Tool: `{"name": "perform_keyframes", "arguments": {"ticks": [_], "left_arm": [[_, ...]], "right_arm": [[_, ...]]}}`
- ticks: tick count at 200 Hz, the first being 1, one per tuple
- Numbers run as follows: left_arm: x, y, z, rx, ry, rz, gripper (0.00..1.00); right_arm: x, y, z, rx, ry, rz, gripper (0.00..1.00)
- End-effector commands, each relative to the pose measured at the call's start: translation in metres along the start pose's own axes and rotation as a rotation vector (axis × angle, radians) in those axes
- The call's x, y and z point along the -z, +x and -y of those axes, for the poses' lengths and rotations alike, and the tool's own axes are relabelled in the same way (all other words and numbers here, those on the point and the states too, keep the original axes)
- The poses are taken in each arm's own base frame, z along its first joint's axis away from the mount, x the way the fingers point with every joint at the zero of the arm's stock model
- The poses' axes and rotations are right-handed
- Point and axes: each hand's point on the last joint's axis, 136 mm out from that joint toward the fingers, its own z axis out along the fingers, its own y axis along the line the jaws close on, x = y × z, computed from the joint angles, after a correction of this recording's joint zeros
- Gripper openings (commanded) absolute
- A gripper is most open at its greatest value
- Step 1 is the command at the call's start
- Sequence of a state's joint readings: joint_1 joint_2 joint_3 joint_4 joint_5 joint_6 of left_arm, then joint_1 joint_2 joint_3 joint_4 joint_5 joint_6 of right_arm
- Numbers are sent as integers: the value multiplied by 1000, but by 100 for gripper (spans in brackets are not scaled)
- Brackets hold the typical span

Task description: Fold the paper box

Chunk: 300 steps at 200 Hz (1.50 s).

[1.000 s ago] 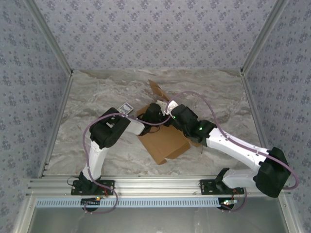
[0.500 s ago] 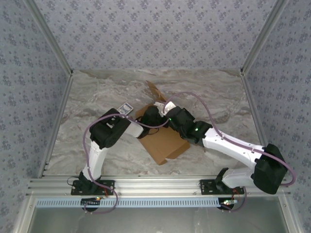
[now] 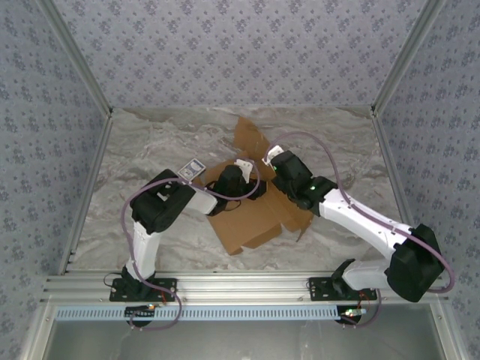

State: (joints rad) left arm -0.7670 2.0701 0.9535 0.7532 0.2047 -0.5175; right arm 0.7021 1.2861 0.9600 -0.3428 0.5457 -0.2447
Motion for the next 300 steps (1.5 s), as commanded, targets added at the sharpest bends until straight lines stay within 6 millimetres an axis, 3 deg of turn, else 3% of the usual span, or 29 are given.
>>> {"name": "perform_keyframes", "arguments": {"ticks": [1, 45, 79, 121, 148, 213, 300], "left_arm": [[9, 17, -4, -1, -35, -75, 38], [19, 18, -2, -9, -36, -78, 40], [26, 13, 0, -26, -40, -69, 42], [41, -2, 8, -86, -40, -66, 44], [45, 5, 5, -105, -51, -96, 43], [22, 29, -8, -60, -44, -151, 34], [11, 40, -13, 11, -25, -144, 29]], "right_arm": [[-2, 4, 4, 52, 2, -35, 0], [-16, 20, 13, 164, 108, -118, 0], [-20, 20, 16, 226, 170, -132, 0], [-14, 10, 22, 139, 112, -69, 0], [-10, 8, 23, 101, 70, -42, 0], [-8, 9, 15, 86, 43, -26, 0], [-5, 17, -13, 306, 201, -82, 0]]}}
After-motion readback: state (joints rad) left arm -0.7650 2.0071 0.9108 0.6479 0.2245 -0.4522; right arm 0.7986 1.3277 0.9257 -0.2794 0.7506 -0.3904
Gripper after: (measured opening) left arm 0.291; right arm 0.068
